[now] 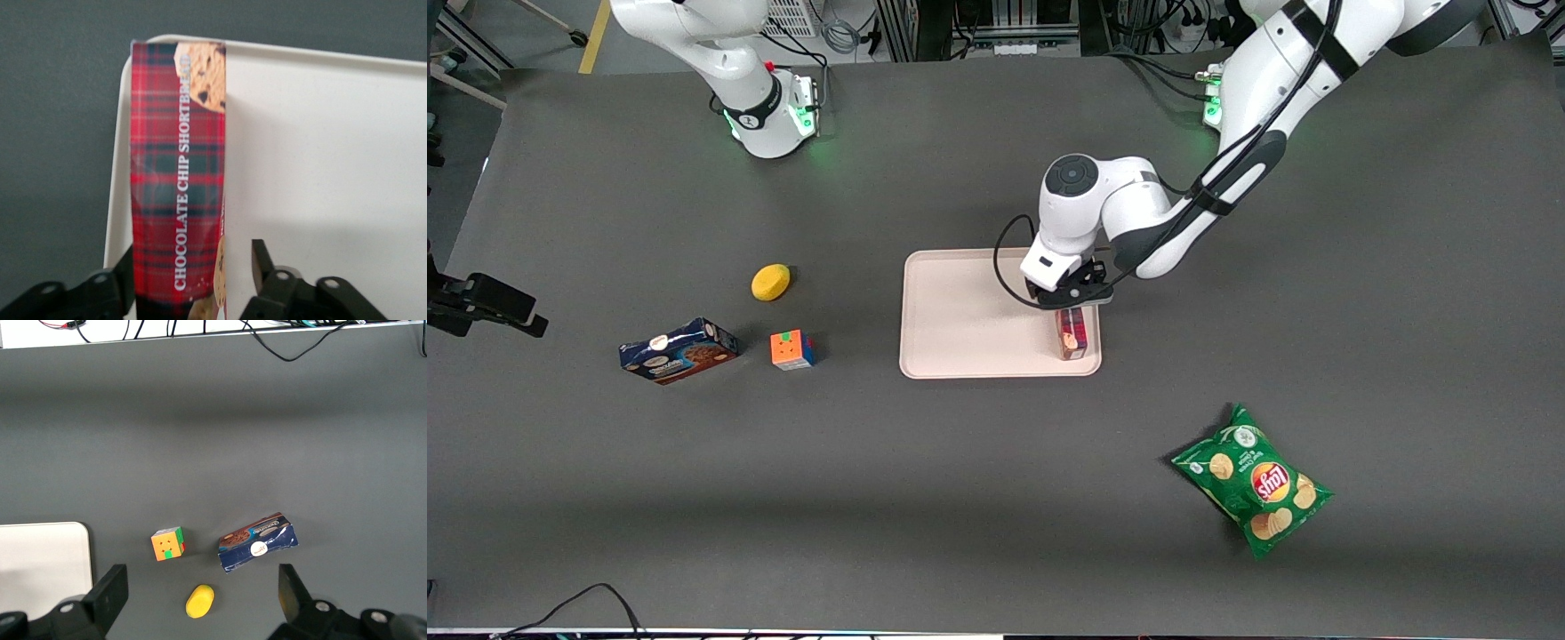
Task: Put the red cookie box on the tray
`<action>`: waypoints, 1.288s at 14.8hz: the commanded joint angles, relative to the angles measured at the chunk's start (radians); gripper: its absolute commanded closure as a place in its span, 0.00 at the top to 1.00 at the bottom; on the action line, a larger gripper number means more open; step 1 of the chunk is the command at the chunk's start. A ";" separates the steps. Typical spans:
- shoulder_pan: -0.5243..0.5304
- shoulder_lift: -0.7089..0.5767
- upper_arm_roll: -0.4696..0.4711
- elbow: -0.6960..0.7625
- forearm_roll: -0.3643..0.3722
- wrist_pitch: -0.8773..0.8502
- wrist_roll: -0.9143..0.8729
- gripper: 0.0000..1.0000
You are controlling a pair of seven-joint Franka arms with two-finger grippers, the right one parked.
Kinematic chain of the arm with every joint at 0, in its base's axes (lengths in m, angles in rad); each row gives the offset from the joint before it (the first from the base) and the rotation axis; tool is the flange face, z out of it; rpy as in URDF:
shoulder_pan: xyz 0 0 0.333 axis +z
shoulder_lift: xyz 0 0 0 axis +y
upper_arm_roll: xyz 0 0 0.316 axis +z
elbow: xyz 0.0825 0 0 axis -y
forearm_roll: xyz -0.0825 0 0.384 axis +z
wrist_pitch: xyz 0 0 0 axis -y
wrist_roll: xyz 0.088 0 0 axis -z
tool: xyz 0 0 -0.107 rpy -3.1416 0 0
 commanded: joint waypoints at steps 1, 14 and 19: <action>-0.017 0.026 0.008 0.049 0.032 -0.012 -0.022 1.00; 0.041 -0.217 0.011 0.426 -0.403 -0.677 0.803 1.00; 0.048 -0.332 0.182 0.623 -0.569 -0.950 1.192 1.00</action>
